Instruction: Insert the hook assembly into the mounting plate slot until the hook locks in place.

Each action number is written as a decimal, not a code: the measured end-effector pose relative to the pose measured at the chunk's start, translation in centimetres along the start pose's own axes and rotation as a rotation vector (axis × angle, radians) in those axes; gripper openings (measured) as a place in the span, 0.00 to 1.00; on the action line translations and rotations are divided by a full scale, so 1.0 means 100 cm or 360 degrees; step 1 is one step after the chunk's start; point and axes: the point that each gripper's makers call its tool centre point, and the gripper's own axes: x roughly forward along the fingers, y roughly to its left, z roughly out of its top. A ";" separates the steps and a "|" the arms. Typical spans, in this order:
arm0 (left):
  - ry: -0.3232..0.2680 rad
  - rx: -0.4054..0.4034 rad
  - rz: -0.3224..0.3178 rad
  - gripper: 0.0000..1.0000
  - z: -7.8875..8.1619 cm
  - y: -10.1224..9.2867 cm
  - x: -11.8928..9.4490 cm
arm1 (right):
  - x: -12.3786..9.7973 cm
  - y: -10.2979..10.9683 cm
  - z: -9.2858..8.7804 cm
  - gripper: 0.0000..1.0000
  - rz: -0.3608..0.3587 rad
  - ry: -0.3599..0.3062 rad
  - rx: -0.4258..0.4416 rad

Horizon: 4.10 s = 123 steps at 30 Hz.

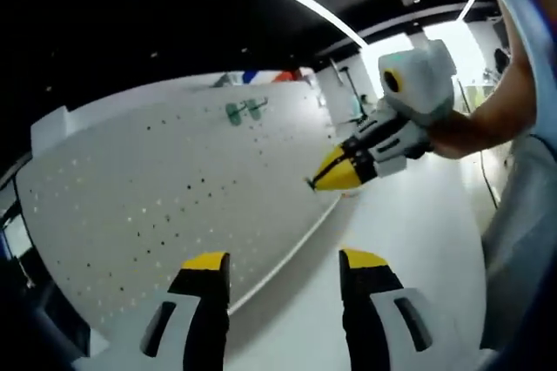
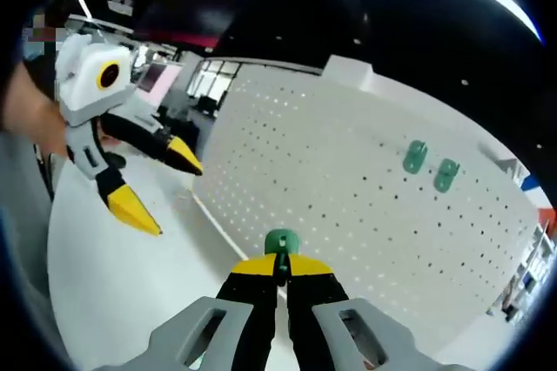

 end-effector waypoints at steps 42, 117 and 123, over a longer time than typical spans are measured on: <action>0.0031 -0.0075 0.0136 0.49 -0.016 0.030 -0.043 | -0.030 -0.214 0.053 0.01 -0.0789 -0.0225 0.0387; 0.0040 -0.0148 0.0138 0.41 -0.025 0.033 -0.049 | 0.015 -0.240 0.034 0.01 -0.0873 -0.0202 0.0445; 0.0036 -0.0151 0.0138 0.41 -0.024 0.033 -0.049 | 0.017 -0.240 0.031 0.01 -0.0872 -0.0180 0.0450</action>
